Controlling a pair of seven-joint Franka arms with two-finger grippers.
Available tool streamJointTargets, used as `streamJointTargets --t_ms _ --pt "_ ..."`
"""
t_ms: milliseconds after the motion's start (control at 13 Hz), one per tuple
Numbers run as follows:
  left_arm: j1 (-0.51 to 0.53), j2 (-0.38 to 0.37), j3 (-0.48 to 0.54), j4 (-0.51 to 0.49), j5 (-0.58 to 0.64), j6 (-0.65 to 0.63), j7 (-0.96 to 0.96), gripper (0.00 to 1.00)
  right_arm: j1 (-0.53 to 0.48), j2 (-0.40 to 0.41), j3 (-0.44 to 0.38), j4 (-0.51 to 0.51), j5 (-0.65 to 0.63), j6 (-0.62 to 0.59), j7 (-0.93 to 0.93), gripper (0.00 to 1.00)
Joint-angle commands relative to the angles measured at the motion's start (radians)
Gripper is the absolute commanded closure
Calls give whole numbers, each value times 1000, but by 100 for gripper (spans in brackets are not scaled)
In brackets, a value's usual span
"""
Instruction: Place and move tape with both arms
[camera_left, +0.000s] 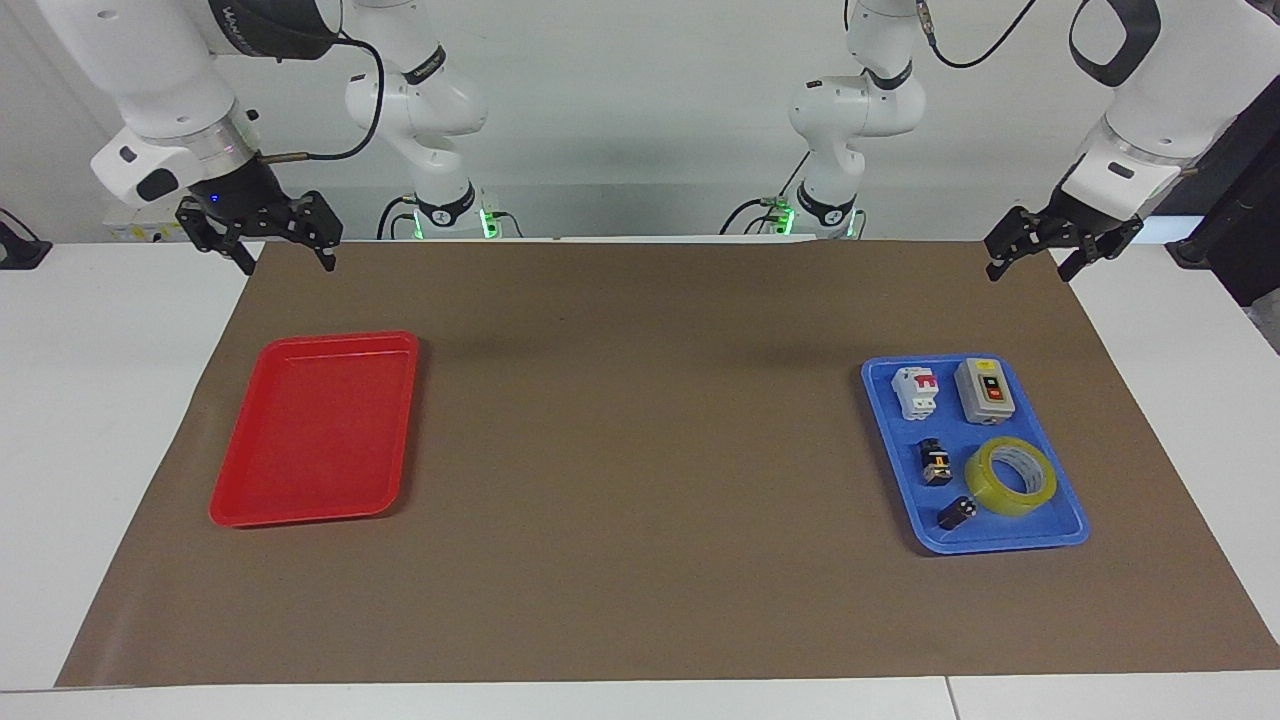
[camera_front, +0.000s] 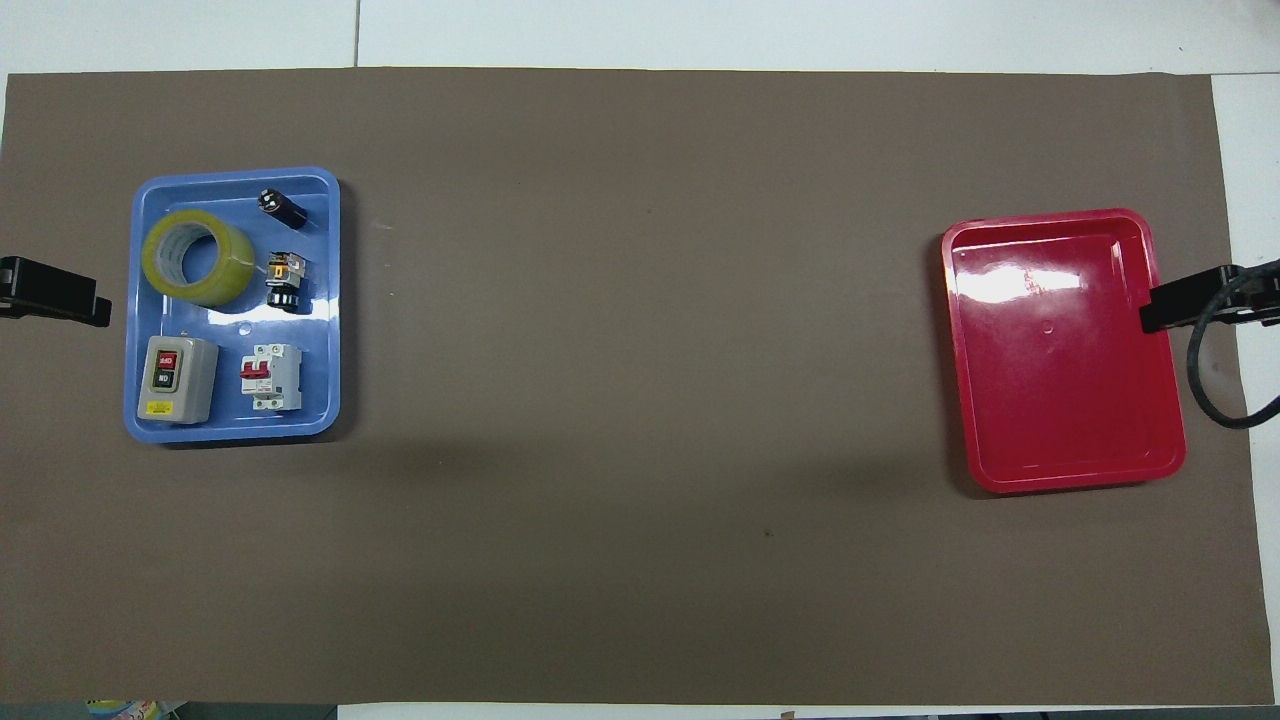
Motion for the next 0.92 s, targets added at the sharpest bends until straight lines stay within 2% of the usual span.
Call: streamJointTargets --t_ms 0,615,846 --pt "-10 -29 4 -27 3 -7 0 0 -13 -15 5 -23 23 16 -21 0" --pt "-11 -28 1 -25 3 6 -6 0 -13 -17 5 -25 23 13 -21 0" --pt "-1 -15 1 -24 3 80 -1 0 -12 -17 5 -25 23 13 -21 0"
